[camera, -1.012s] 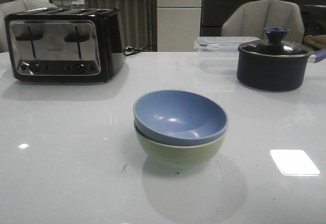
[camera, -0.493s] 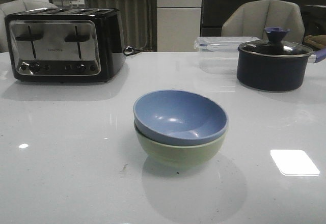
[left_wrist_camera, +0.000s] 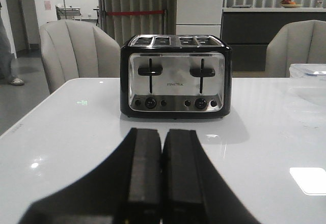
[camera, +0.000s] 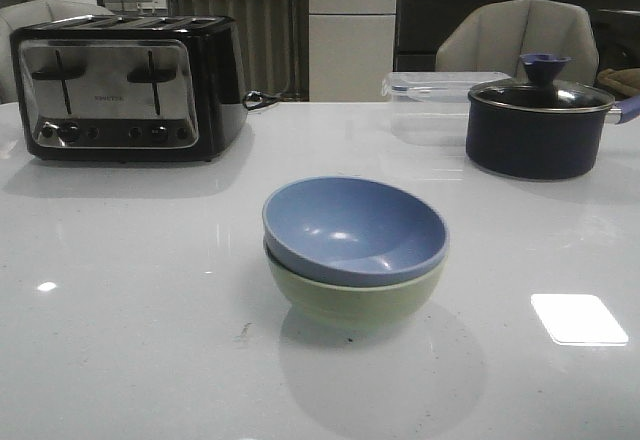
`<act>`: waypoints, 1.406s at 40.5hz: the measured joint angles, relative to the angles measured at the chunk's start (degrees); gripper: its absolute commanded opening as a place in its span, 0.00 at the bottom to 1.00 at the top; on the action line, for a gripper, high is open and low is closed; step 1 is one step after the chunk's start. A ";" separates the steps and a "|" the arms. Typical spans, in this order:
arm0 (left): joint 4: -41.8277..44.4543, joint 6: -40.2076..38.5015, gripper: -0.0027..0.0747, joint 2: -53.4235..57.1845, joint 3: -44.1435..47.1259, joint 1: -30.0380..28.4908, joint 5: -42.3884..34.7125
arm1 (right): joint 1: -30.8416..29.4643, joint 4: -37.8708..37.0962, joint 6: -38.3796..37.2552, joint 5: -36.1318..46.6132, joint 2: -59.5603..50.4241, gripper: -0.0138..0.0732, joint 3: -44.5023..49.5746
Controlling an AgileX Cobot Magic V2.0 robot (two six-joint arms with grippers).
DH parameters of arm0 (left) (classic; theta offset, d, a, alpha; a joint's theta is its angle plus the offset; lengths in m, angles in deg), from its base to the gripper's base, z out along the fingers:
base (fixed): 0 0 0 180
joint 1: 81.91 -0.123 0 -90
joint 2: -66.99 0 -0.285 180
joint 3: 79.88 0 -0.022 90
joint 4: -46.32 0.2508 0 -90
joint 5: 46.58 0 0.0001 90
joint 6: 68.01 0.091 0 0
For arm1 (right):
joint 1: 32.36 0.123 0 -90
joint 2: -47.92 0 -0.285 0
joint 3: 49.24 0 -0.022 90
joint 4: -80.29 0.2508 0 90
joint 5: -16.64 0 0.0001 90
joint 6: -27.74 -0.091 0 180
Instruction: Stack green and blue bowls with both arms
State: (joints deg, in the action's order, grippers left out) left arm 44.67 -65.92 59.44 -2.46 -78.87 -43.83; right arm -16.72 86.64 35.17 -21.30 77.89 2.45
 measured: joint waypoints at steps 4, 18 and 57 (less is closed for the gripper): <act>0.00 0.00 0.15 0.00 0.00 0.00 0.00 | -5.58 -0.12 0.00 7.44 -6.97 0.22 5.93; 0.00 0.00 0.15 0.00 0.00 0.00 0.00 | -15.62 -0.12 0.00 22.50 -22.69 0.22 22.59; 0.00 0.00 0.15 0.00 0.00 0.00 0.00 | -15.69 -8.71 -10.60 37.40 -22.78 0.22 27.14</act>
State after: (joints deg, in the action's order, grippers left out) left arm 44.67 -65.92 59.44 -2.46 -78.87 -43.83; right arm -32.40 77.93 24.58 16.10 55.11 29.59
